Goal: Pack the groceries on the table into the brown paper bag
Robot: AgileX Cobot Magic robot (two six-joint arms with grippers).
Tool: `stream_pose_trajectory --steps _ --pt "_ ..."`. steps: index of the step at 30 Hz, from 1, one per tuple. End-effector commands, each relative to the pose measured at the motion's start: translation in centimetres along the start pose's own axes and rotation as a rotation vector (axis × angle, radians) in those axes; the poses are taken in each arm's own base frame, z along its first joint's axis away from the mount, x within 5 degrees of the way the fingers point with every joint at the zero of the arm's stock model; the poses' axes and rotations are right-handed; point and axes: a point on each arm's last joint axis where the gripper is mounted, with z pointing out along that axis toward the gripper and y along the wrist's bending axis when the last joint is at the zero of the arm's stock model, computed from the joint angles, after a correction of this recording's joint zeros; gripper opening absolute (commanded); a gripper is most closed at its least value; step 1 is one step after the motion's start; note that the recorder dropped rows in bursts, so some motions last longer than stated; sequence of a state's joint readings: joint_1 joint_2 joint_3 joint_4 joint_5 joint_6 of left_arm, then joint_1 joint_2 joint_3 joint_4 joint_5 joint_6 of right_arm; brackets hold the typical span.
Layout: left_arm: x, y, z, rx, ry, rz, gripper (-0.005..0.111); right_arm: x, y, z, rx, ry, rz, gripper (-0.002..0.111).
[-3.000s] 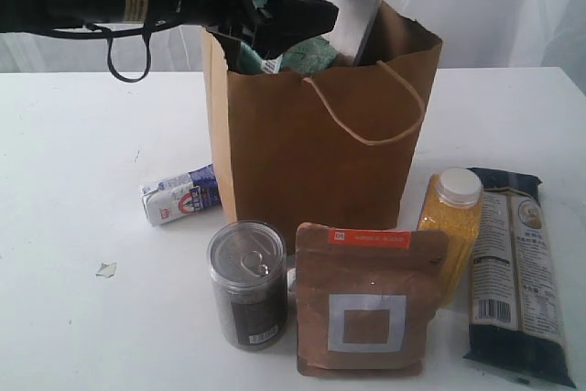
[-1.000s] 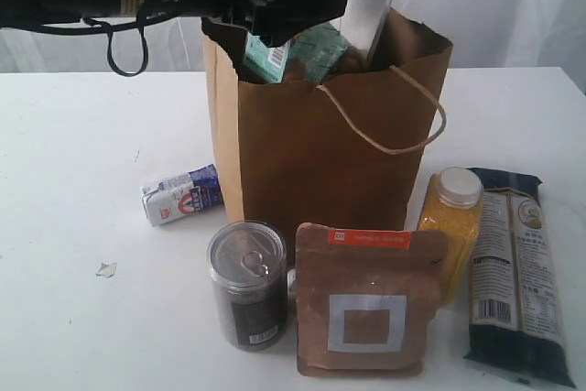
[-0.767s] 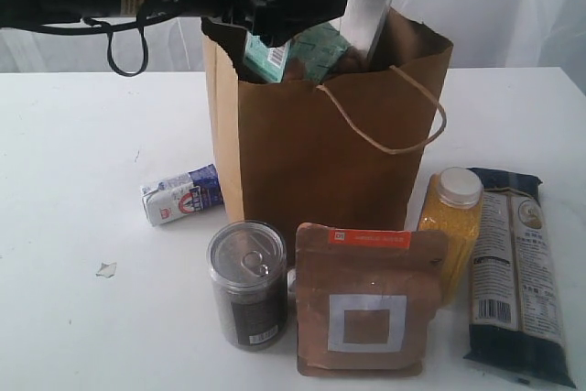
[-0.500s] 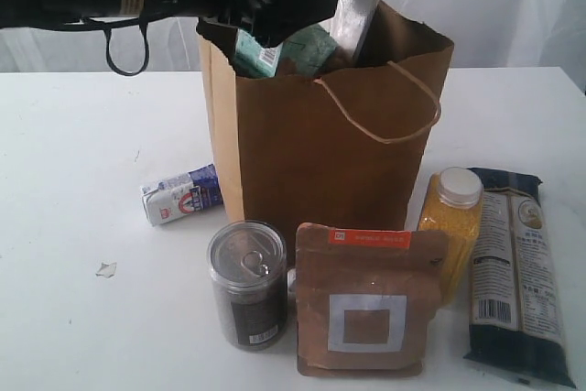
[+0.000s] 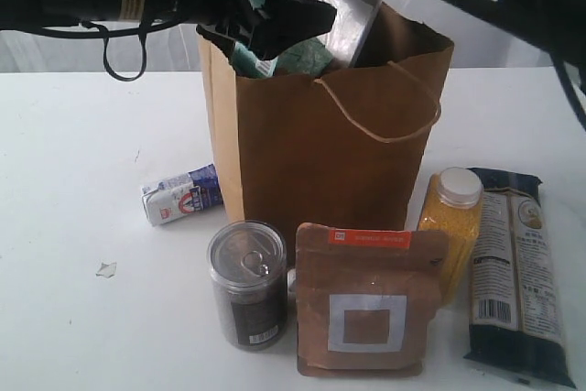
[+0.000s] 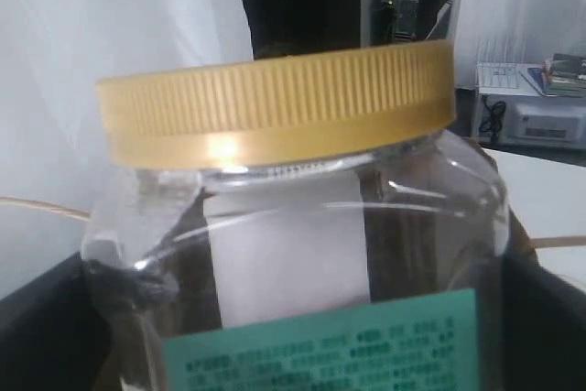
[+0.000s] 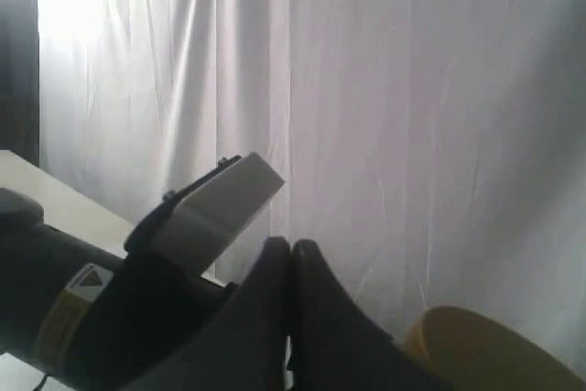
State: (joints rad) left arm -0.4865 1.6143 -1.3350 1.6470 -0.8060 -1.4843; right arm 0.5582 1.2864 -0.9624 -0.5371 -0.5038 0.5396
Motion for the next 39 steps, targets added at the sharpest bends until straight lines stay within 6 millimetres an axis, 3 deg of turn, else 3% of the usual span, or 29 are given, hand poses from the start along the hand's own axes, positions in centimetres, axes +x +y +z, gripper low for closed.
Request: stream_pose_trajectory --steps 1,5,15,28,39 --pt "-0.9 -0.4 -0.5 0.028 -0.033 0.004 0.105 1.0 -0.4 1.0 0.018 0.06 0.012 0.0" --pt "-1.0 -0.7 -0.6 0.056 -0.04 0.004 0.105 1.7 -1.0 1.2 0.078 0.152 0.012 0.0" --pt "-1.1 -0.8 -0.7 0.085 -0.048 0.006 0.105 1.4 -1.4 1.4 0.113 0.176 0.015 0.0" --pt "-0.9 1.2 -2.5 0.108 -0.085 -0.058 0.105 2.3 -1.9 2.1 0.141 0.23 0.007 0.0" --pt "-0.9 1.0 -2.6 0.127 -0.09 -0.056 0.105 -0.1 -1.5 2.9 0.106 0.124 0.014 0.0"
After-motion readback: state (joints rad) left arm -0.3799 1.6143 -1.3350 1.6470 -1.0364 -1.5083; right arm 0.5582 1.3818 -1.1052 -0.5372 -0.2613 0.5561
